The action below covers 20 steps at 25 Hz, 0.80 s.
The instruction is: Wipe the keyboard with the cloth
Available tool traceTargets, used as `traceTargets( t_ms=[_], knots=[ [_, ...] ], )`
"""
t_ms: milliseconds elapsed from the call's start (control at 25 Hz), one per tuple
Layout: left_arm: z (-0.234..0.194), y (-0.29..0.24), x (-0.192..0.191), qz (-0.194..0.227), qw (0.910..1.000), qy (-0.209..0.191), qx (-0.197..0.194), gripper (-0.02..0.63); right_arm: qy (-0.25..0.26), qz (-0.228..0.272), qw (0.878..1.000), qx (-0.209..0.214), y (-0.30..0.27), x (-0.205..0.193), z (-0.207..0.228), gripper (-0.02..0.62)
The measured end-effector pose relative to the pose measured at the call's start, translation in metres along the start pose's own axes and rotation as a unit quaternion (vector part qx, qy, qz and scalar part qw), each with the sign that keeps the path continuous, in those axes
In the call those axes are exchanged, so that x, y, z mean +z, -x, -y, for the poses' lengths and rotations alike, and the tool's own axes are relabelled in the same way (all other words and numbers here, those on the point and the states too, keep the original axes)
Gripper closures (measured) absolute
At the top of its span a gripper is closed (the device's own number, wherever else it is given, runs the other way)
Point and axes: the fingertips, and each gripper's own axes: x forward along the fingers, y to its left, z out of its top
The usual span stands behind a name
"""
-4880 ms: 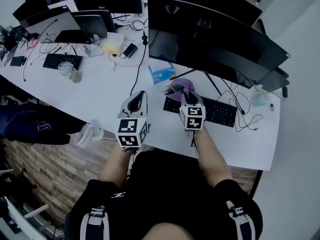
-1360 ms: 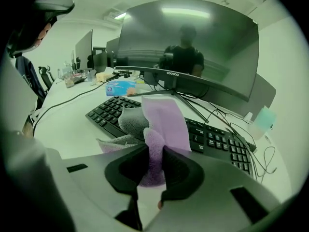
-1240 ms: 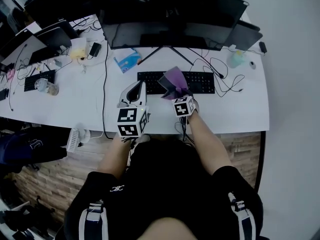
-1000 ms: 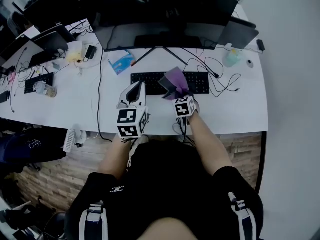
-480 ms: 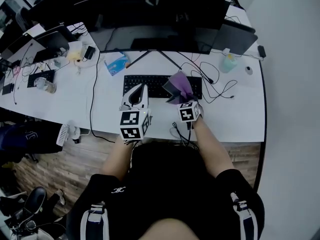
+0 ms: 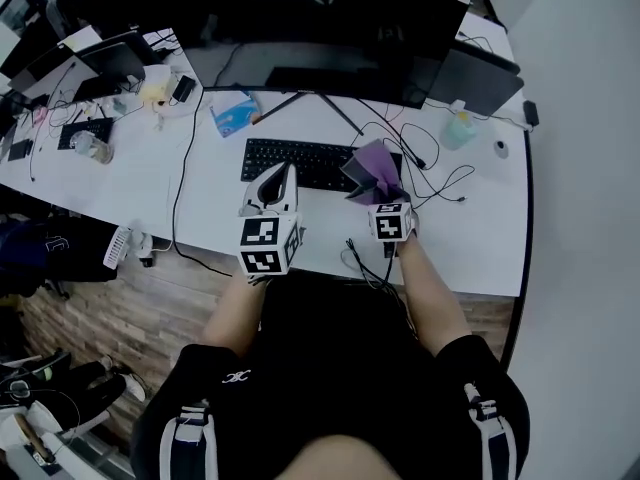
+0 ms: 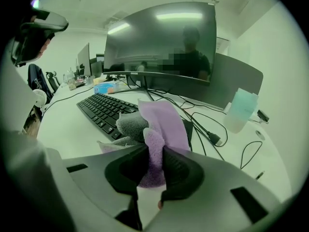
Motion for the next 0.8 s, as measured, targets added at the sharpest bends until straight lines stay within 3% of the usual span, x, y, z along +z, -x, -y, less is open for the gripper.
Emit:
traceTargets(
  t_ms=[240, 800],
  knots=[
    [0.000, 0.005, 0.001, 0.001, 0.9999, -0.001, 0.012, 0.594, -0.030, -0.001, 0.999, -0.020, -0.002, -0.001, 0.027, 0.499],
    [-0.020, 0.027, -0.009, -0.010, 0.9990, 0.005, 0.044, 0.594, -0.022, -0.018, 0.999, -0.032, -0.023, 0.026, 0.045, 0.500]
  ],
)
